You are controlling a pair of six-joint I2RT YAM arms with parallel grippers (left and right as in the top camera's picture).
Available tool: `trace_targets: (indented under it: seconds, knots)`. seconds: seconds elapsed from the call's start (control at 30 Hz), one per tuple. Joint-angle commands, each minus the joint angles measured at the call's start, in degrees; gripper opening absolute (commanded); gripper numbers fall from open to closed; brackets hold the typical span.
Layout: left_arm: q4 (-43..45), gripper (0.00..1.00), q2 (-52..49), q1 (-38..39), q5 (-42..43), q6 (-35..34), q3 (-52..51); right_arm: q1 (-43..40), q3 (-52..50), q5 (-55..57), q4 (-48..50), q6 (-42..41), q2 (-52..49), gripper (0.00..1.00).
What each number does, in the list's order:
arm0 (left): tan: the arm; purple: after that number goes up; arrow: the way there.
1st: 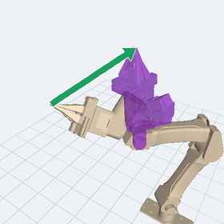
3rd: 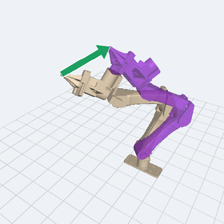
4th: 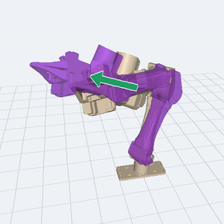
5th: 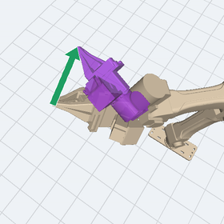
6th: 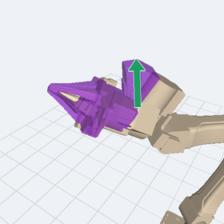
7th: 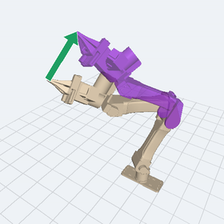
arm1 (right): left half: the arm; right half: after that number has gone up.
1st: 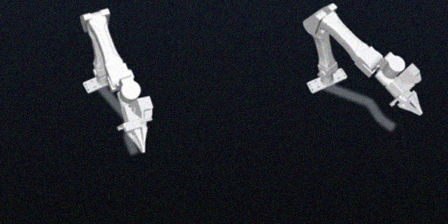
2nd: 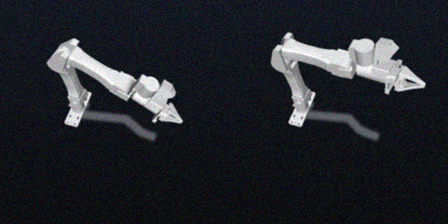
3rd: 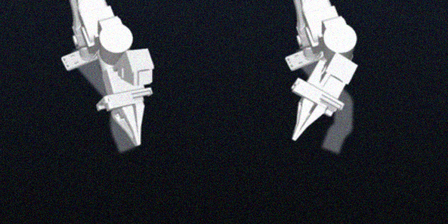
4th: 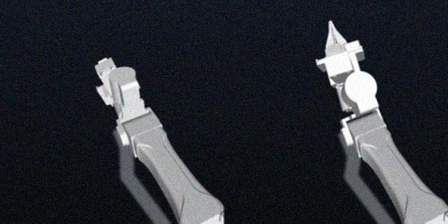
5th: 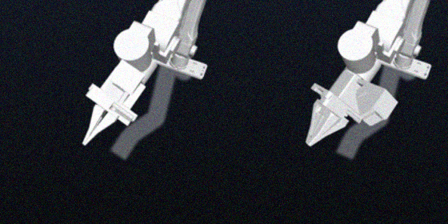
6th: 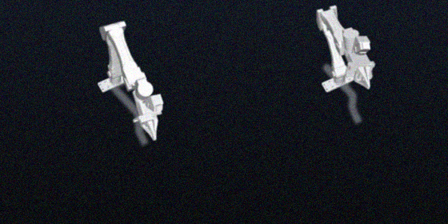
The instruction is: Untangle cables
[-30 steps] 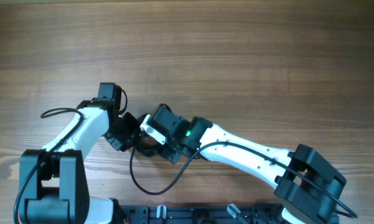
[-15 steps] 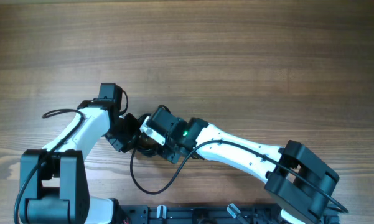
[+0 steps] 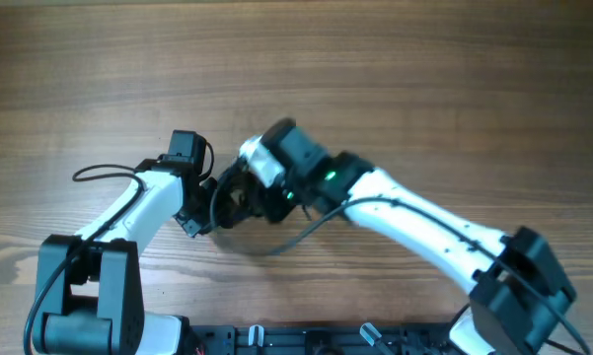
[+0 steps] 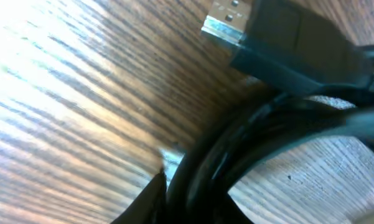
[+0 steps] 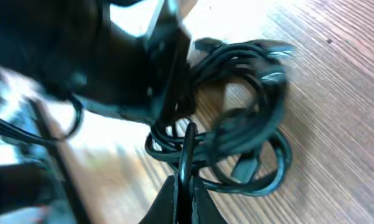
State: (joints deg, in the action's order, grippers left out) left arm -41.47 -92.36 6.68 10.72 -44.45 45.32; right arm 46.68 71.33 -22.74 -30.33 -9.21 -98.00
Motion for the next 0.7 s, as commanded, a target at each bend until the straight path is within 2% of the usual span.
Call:
trace_targets:
  seconds: [0.0,0.17,0.27,0.4,0.47,0.53,0.57,0.6,0.67]
  knots:
    - [0.85,0.18,-0.59,0.24,-4.7,-1.49,-3.23,-6.73,2.27,-14.71,1.27,-8.22,2.23,0.04]
    - [0.7,0.15,-0.66,0.17,-7.69,-2.45,-3.74,-17.66,2.27,-33.83,8.81,-15.98,2.23,0.04]
    - [0.55,0.13,-0.66,0.17,-7.89,-2.51,-3.98,-22.8,2.27,-34.34,10.67,-20.68,2.23,0.04]
    - [0.0,0.11,-0.66,0.17,-9.84,-2.51,-4.09,-28.37,2.16,-34.34,9.73,-20.98,2.23,0.04]
    - [-0.07,0.11,-0.66,0.17,-9.7,-2.54,-4.09,-29.75,2.14,-34.38,7.41,-17.51,2.21,0.04]
    - [-0.07,0.11,-0.66,0.17,-7.67,-2.49,-4.09,-29.11,2.14,-34.1,2.67,-8.07,2.21,0.04]
    - [-0.02,0.11,-0.66,0.17,-6.62,-2.49,-4.09,-28.09,2.14,-33.16,0.15,-3.67,2.21,0.07]
    - [0.15,0.12,-0.66,0.17,-5.62,-2.45,-4.09,-26.93,2.14,-31.19,-2.36,-0.13,2.21,0.13]
    - [0.17,0.29,-0.66,0.17,-3.8,-1.49,-4.07,-24.35,2.14,-26.47,-6.47,5.35,2.21,0.26]
